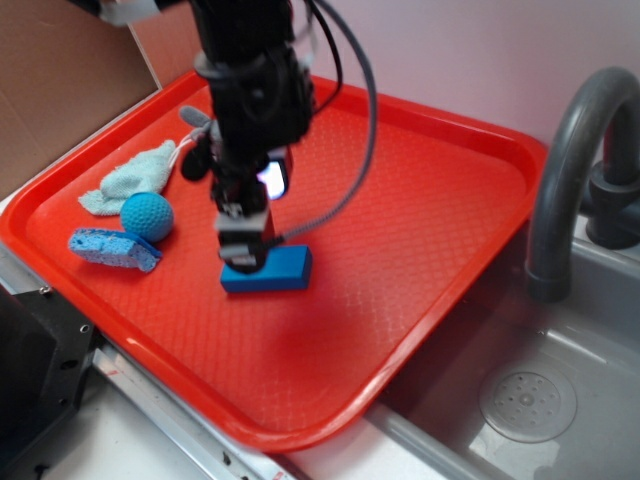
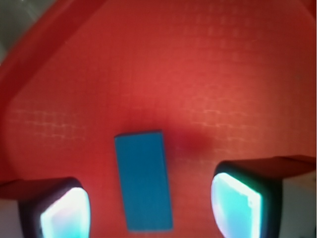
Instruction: Grab the blue block.
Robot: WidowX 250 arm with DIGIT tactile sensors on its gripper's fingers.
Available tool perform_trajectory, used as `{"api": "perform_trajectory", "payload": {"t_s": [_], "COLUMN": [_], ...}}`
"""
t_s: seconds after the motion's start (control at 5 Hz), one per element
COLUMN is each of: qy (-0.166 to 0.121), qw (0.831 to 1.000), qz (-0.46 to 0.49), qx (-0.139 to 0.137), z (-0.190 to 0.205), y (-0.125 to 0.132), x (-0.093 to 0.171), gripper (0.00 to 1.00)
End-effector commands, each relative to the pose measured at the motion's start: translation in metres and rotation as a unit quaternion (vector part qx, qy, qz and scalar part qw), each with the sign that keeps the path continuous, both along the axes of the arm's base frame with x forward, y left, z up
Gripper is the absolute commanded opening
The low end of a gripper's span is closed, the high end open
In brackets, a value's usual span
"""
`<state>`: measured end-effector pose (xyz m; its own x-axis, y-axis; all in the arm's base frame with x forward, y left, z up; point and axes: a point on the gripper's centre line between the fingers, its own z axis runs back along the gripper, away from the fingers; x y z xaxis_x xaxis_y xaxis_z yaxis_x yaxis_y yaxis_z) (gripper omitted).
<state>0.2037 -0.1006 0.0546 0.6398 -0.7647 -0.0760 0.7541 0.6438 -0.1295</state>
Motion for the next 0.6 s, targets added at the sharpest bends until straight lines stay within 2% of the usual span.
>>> {"api": "perform_trajectory", "payload": {"t_s": [0.0, 0.2, 0.4], "qy": [0.003, 0.019, 0.016], "qw": [0.999, 0.998, 0.994], "qz": [-0.031, -0.025, -0.04], "qx": [0.033, 0.062, 0.099], "z": [-0.022, -0.04, -0.044], "y": [-0.008, -0.006, -0.012], "x": [-0.009, -0.011, -0.012], "gripper": [1.0, 1.0, 0.0]}}
